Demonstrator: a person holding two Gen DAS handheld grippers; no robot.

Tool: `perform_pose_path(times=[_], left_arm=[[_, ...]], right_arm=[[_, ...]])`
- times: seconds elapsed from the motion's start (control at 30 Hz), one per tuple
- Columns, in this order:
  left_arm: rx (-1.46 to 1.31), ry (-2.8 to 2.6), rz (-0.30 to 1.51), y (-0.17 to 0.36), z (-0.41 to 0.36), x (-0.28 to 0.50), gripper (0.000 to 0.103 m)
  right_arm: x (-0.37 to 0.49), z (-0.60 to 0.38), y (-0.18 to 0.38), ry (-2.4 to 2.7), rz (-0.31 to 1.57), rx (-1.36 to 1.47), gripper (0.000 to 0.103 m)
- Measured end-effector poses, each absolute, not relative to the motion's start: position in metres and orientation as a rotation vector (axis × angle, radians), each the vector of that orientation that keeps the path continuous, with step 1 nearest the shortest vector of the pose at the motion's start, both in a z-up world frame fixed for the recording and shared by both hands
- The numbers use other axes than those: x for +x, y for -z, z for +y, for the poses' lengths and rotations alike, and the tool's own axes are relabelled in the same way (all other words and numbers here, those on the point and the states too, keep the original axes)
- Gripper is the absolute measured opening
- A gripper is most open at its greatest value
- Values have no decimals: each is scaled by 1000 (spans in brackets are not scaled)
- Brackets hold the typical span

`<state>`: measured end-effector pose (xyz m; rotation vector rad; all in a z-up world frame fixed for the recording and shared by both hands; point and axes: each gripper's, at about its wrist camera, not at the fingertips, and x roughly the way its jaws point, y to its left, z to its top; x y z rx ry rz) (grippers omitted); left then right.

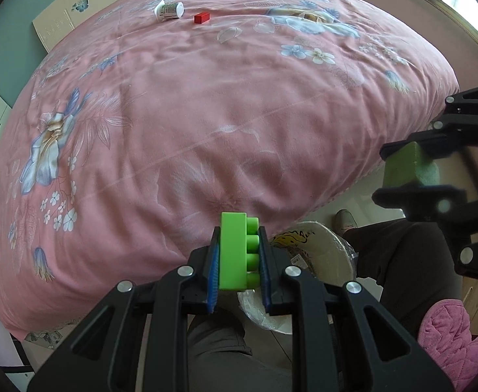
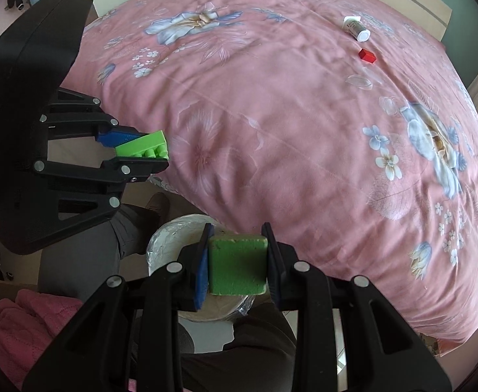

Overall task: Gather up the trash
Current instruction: 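Carry both green blocks over the trash bin with both tools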

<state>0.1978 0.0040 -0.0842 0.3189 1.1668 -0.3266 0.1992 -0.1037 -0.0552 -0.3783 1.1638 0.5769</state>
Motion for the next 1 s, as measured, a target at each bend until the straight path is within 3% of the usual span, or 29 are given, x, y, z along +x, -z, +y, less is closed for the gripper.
perform_pose_path(times=[1.0], left_arm=[[299,390,1459,251,-10,178,23]], right_arm=[[193,-99,243,-636,1516,-341,31]])
